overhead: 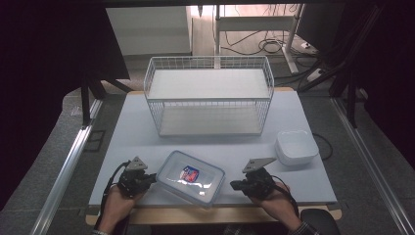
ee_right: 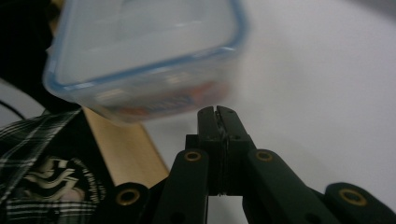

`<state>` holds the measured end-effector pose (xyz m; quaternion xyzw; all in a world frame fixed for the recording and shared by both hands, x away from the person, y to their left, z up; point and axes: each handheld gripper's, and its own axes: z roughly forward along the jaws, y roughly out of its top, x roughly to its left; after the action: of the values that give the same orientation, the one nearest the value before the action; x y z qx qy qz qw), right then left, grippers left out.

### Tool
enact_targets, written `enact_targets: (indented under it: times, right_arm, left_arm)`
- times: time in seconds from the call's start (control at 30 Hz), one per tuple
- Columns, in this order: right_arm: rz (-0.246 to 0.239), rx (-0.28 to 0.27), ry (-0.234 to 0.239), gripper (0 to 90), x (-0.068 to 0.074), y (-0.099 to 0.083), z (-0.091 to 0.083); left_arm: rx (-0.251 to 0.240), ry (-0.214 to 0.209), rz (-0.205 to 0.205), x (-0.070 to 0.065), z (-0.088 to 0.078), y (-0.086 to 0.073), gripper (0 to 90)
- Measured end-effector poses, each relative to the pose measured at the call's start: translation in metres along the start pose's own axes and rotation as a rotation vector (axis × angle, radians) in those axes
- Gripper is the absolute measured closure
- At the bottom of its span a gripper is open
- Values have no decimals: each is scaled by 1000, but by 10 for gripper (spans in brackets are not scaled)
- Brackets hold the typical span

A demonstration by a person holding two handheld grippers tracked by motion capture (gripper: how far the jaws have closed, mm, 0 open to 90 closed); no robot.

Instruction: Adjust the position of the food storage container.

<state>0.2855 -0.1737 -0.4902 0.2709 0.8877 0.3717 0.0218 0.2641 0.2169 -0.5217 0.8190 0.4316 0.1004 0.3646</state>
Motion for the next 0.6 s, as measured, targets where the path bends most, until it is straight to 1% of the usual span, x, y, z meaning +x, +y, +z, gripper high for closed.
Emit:
enact_targets:
  times: [0.03,0.1,0.13,0.17,0.2,0.23,0.27,0.3,0.33,0.37,0.43,0.47,0.53,0.6]
  right_arm:
    - [-2,6,23,889,4,1,4]
    - [-5,8,29,889,6,1,6]
    - [-13,25,11,886,8,1,7]
    - [-14,29,-18,886,5,-1,6]
    - [11,23,-18,886,2,-1,5]
    - [19,20,-34,887,-2,-1,3]
    - [19,20,-34,887,-2,-1,3]
    - [30,17,-69,890,-9,-1,0]
    - [30,17,-69,890,-9,-1,0]
    - [40,17,-84,891,-15,-1,-1]
    - [46,13,-113,892,-19,0,-2]
    - [46,13,-113,892,-19,0,-2]
    - [58,13,-155,892,-26,1,-3]
    - [77,7,-183,892,-33,1,-3]
  left_arm:
    - [1,-14,5,-4,2,2,899]
    - [-1,-18,11,-7,3,4,899]
    - [1,-14,16,-9,5,5,899]
    - [1,-18,9,-12,7,8,899]
    - [1,-18,9,-12,7,8,899]
    - [-1,-51,-15,-13,9,9,899]
    - [-1,-51,-15,-13,9,9,899]
    - [4,-54,-20,-16,14,12,899]
    - [4,-54,-20,-16,14,12,899]
    - [4,-44,-15,-19,16,15,899]
    - [3,-50,-13,-23,22,20,899]
    - [3,-50,-13,-23,22,20,899]
    - [6,-60,-5,-26,25,23,899]
    - [5,-58,2,-30,29,27,899]
